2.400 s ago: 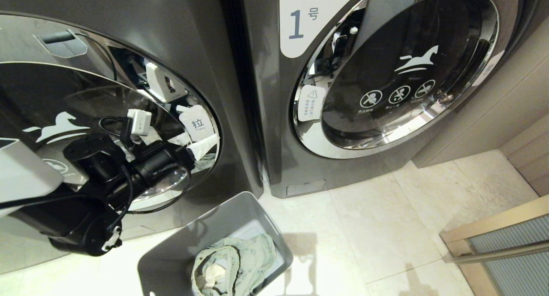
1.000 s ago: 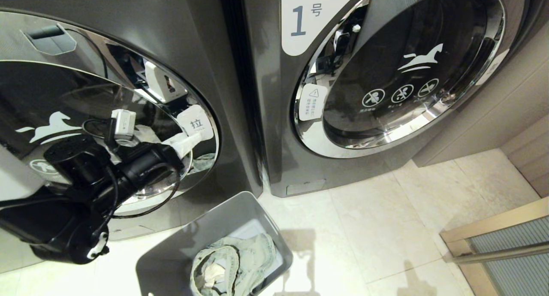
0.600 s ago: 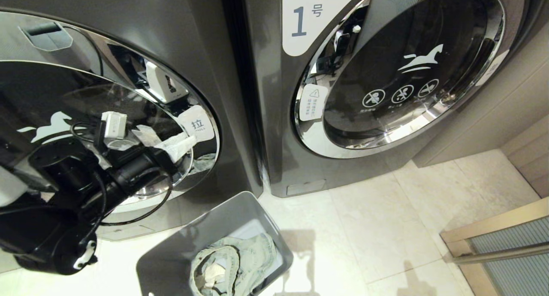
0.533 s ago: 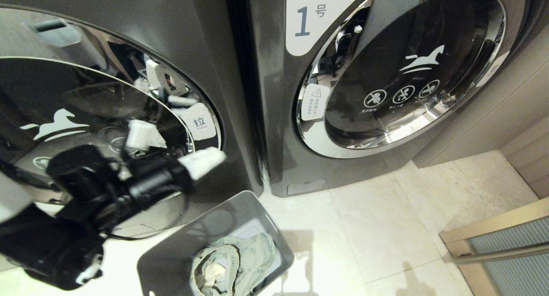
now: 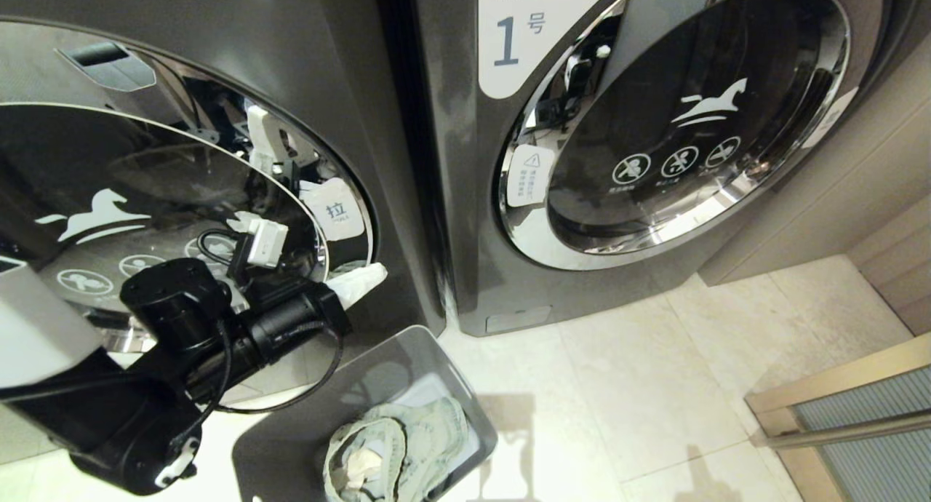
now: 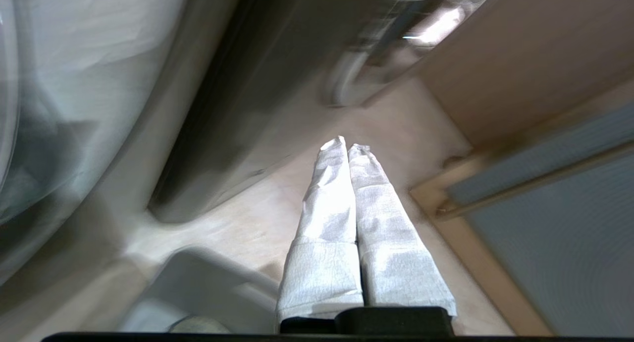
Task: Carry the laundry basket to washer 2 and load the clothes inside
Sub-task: Open the lid of the washing machine
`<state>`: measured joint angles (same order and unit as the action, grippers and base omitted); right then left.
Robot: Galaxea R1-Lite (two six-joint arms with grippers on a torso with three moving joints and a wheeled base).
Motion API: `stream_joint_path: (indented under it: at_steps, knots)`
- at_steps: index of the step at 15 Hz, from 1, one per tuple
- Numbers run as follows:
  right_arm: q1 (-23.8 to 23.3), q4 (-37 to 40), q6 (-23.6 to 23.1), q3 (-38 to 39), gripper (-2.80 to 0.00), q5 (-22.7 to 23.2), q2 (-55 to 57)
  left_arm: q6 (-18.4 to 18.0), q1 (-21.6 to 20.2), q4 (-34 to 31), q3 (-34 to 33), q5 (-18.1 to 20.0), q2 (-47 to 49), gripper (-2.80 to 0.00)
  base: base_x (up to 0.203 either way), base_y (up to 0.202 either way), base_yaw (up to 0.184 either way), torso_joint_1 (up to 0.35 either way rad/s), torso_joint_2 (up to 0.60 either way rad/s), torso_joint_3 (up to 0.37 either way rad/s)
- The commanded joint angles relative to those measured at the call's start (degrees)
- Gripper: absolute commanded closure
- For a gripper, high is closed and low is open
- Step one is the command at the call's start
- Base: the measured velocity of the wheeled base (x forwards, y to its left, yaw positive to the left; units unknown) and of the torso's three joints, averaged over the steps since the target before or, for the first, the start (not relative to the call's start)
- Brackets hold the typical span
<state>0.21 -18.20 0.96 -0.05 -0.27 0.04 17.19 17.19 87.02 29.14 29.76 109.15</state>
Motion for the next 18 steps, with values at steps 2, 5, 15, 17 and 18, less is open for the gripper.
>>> stream_joint_path:
  at_steps: [2, 5, 15, 17, 18]
  knots:
    - [0.1, -0.1, 0.0, 2.3, 0.00, 0.0, 0.0, -2.0, -1.7, 0.6, -2.6, -0.1, -0.8, 0.00, 0.000, 0.000, 0.000, 0.000, 0.00, 0.000]
    - [0.1, -0.1, 0.0, 2.3, 0.00, 0.0, 0.0, -3.3, -6.7, 0.6, -4.8, -0.2, -6.1, 0.00, 0.000, 0.000, 0.000, 0.000, 0.00, 0.000]
    - [0.1, -0.1, 0.0, 2.3, 0.00, 0.0, 0.0, -1.7, -24.0, -28.7, -6.1, 0.2, -28.7, 0.00, 0.000, 0.000, 0.000, 0.000, 0.00, 0.000]
    - [0.1, -0.1, 0.0, 2.3, 0.00, 0.0, 0.0, -1.3, -23.3, -29.2, -9.8, 0.4, -32.7, 0.00, 0.000, 0.000, 0.000, 0.000, 0.00, 0.000]
    - [0.1, -0.1, 0.0, 2.3, 0.00, 0.0, 0.0, -1.3, -22.5, -29.2, -11.2, 0.4, -34.2, 0.00, 0.000, 0.000, 0.000, 0.000, 0.00, 0.000]
